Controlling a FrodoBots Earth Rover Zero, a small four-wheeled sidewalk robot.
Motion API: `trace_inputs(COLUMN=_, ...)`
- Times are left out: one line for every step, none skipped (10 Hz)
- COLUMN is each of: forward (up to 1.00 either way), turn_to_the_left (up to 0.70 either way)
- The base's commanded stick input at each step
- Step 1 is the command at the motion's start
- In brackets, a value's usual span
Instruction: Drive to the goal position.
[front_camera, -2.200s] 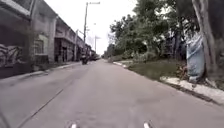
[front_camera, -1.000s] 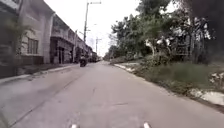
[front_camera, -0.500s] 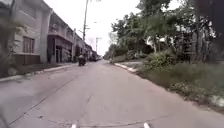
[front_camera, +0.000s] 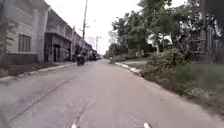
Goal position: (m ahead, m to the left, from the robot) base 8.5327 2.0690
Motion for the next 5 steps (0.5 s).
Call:
trace_inputs(forward=1.00, turn_to_the_left=0.01)
trace_inputs(forward=1.00, turn_to_the_left=0.01)
trace_inputs(forward=1.00, turn_to_the_left=0.01)
trace_inputs(forward=1.00, turn_to_the_left=0.01)
trace_inputs(forward=1.00, turn_to_the_left=0.01)
